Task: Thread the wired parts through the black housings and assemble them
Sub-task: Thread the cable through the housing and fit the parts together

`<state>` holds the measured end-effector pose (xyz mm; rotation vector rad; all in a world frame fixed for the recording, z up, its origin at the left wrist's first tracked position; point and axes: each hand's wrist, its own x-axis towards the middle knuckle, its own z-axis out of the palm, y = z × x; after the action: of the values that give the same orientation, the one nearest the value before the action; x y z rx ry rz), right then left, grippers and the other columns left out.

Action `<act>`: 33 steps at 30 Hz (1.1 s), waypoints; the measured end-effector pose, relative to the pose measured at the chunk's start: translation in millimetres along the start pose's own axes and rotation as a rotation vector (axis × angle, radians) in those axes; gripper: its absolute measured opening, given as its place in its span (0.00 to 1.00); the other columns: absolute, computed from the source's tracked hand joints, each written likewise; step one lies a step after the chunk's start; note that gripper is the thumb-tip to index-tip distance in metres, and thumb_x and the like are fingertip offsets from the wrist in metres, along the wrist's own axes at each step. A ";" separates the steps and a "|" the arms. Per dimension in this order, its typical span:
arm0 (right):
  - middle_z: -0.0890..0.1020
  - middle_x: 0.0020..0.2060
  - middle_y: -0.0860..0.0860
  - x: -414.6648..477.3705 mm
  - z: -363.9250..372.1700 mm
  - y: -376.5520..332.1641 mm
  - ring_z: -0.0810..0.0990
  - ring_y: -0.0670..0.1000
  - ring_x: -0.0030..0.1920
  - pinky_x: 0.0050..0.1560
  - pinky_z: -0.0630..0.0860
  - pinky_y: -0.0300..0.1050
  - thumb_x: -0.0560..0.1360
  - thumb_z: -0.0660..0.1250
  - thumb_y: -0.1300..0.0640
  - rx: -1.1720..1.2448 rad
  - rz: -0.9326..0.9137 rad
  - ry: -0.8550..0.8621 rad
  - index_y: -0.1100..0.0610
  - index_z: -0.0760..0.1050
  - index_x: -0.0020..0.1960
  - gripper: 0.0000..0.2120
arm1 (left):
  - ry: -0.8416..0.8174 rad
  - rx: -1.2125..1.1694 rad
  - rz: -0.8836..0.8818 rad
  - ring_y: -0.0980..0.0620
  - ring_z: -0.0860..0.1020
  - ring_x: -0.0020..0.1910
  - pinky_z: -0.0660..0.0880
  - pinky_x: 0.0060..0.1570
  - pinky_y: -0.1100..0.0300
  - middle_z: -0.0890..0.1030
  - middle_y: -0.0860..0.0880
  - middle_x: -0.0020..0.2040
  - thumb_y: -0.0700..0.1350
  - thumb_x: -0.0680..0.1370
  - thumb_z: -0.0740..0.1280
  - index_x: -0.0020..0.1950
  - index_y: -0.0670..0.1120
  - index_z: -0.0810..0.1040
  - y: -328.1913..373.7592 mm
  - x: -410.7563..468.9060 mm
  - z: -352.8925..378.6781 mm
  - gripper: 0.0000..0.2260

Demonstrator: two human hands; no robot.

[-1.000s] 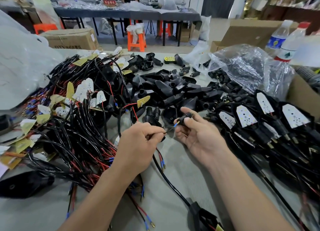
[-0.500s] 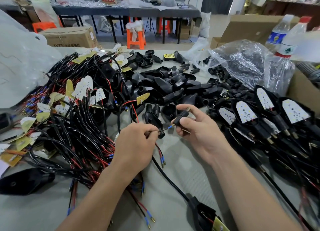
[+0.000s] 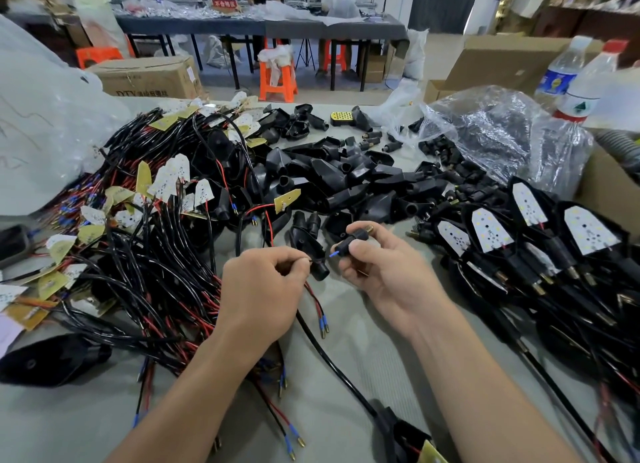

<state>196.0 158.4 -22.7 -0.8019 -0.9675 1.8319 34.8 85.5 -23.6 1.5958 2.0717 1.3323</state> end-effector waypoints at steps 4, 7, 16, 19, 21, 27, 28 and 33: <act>0.82 0.37 0.57 0.2 0.6 0.1 0.79 0.51 0.33 0.36 0.76 0.40 0.77 0.64 0.74 -0.082 -0.013 0.000 0.57 0.77 0.49 0.13 | -0.026 -0.033 0.019 0.58 0.79 0.28 0.74 0.27 0.66 0.81 0.64 0.31 0.46 0.77 0.75 0.37 0.66 0.82 -0.2 -1.9 0.6 0.14; 0.80 0.36 0.57 0.8 3.3 2.6 0.79 0.50 0.33 0.36 0.77 0.39 0.76 0.65 0.75 -0.144 -0.029 -0.035 0.59 0.77 0.49 0.13 | -0.003 -0.029 0.041 0.58 0.80 0.31 0.75 0.30 0.65 0.81 0.64 0.31 0.46 0.76 0.75 0.37 0.68 0.81 1.6 0.2 1.4 0.16; 0.82 0.34 0.55 6.5 11.3 9.9 0.78 0.50 0.31 0.35 0.76 0.39 0.75 0.68 0.73 -0.093 -0.040 0.046 0.56 0.82 0.44 0.13 | 0.008 -0.062 -0.032 0.63 0.79 0.55 0.74 0.59 0.64 0.81 0.66 0.60 0.57 0.74 0.75 0.65 0.65 0.79 -3.6 5.1 -1.6 0.19; 0.83 0.35 0.57 4.2 8.9 7.3 0.77 0.50 0.31 0.36 0.76 0.40 0.74 0.68 0.73 -0.039 -0.044 0.059 0.58 0.80 0.45 0.11 | -0.047 -0.078 -0.114 0.60 0.71 0.71 0.62 0.67 0.61 0.73 0.64 0.73 0.53 0.74 0.75 0.44 0.63 0.84 -2.4 7.4 -6.5 0.04; 0.82 0.35 0.57 2.4 6.7 6.6 0.77 0.50 0.31 0.36 0.75 0.40 0.74 0.68 0.73 -0.040 -0.050 0.043 0.58 0.81 0.44 0.11 | -0.073 -0.061 -0.129 0.61 0.73 0.70 0.60 0.65 0.64 0.76 0.64 0.69 0.51 0.74 0.76 0.36 0.60 0.83 -4.6 7.0 -5.8 0.08; 0.80 0.33 0.56 0.7 8.6 12.3 0.74 0.49 0.28 0.33 0.74 0.38 0.74 0.69 0.73 -0.162 -0.031 -0.002 0.61 0.81 0.47 0.09 | -0.078 -0.122 -0.011 0.68 0.73 0.61 0.70 0.58 0.68 0.79 0.67 0.62 0.47 0.75 0.76 0.37 0.61 0.84 -6.6 7.8 -0.5 0.10; 0.81 0.34 0.57 1.0 9.1 12.2 0.73 0.48 0.28 0.33 0.73 0.38 0.74 0.69 0.73 -0.178 -0.013 -0.009 0.62 0.80 0.49 0.08 | -0.065 -0.136 0.000 0.66 0.74 0.62 0.73 0.60 0.60 0.80 0.68 0.61 0.46 0.75 0.76 0.37 0.61 0.84 -6.0 7.4 0.3 0.10; 0.84 0.37 0.59 -2.6 9.0 4.1 0.75 0.51 0.30 0.35 0.73 0.42 0.84 0.60 0.55 -0.156 0.058 -0.052 0.62 0.82 0.49 0.15 | -0.052 -0.141 -0.016 0.60 0.77 0.60 0.74 0.62 0.47 0.80 0.69 0.58 0.47 0.75 0.76 0.38 0.61 0.85 -3.0 6.3 3.0 0.09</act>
<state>187.9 152.3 -21.6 -0.8885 -1.1426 1.8509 32.3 92.4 -25.3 1.5353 1.9111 1.3824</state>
